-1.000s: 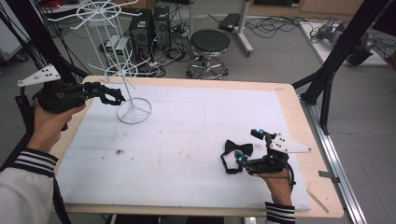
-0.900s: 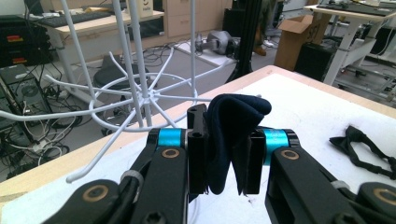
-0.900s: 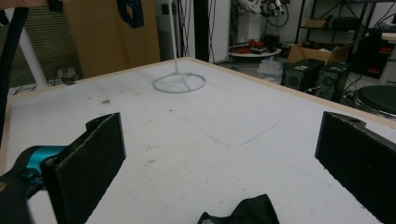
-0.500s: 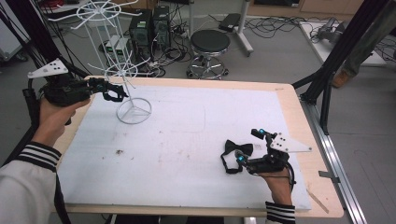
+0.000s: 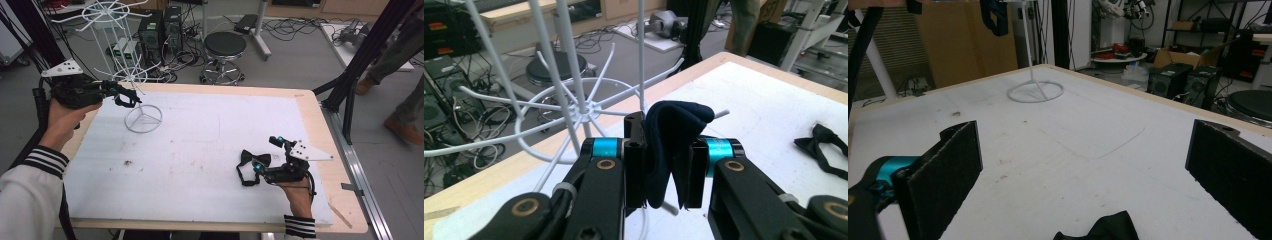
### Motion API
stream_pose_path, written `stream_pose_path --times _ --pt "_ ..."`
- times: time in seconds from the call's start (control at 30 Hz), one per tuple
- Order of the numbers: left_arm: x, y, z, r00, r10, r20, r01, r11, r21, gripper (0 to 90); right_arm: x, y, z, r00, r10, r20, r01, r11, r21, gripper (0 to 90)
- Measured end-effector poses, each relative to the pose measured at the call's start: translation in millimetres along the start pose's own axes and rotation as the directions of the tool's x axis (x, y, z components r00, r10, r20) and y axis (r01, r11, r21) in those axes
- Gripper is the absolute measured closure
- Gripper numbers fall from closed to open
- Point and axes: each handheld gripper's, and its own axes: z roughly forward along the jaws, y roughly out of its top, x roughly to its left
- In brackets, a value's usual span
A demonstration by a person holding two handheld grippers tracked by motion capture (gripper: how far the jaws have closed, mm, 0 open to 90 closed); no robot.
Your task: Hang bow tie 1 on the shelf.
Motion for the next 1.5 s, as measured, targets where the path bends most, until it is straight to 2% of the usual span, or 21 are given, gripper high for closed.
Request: stream_pose_path --times 0.23,0.4,0.5,0.57,0.67,0.73,0.83,1.0,1.33,1.5 --pt "-1.6 -0.1 3.4 1.0 -0.004 -0.007 0.004 1.0 0.006 76.0 -0.7 0.0 -1.8 1.0 0.004 -0.002 -0.004 1.0 -0.004 0.8" --pt "-2.1 0.4 2.5 0.9999 -0.008 -0.011 0.008 0.9999 0.01 71.6 -0.3 0.0 -1.5 1.0 0.004 -0.001 -0.004 1.0 -0.002 0.8" --pt "-3.4 0.9 2.3 0.9997 -0.013 -0.019 0.013 0.9999 0.006 65.5 -0.4 0.0 -1.3 1.0 0.001 -0.001 -0.001 1.0 0.0 0.8" --pt "-3.8 1.0 2.4 0.9994 -0.019 -0.028 0.019 0.9998 -0.001 56.2 -0.3 0.0 -1.3 1.0 0.002 -0.001 -0.002 1.0 -0.001 0.8" --pt "-4.1 0.4 1.7 0.9996 -0.024 -0.018 0.024 0.9996 -0.015 49.5 -0.2 0.0 -1.4 1.0 0.002 -0.001 -0.002 1.0 0.0 0.8" --pt "-4.3 0.6 1.2 0.9996 -0.027 -0.012 0.027 0.9994 -0.022 39.4 -0.1 0.0 -1.4 1.0 0.003 -0.002 -0.003 1.0 0.0 0.8" --pt "-5.3 1.6 -0.2 0.9991 -0.035 -0.025 0.034 0.9986 -0.04 34.4 0.2 -0.1 -0.7 1.0 0.002 -0.004 -0.002 1.0 0.002 0.8" --pt "-5.9 1.5 -1.2 0.9994 -0.033 -0.015 0.032 0.9984 -0.046 30.1 0.6 -0.1 -0.1 1.0 0.001 -0.003 -0.001 1.0 0.003 0.8" --pt "-14.3 -4.9 -9.8 0.9996 -0.008 0.028 0.012 0.992 -0.125 25.4 0.5 1.0 -3.8 1.0 0.006 -0.001 -0.006 1.0 -0.02 0.8" --pt "-23.2 -12.0 -20.1 0.9981 0.021 0.058 -0.01 0.9823 -0.187 22.6 -0.1 1.5 -4.8 0.9999 0.009 0.01 -0.009 0.999 -0.032 0.8"
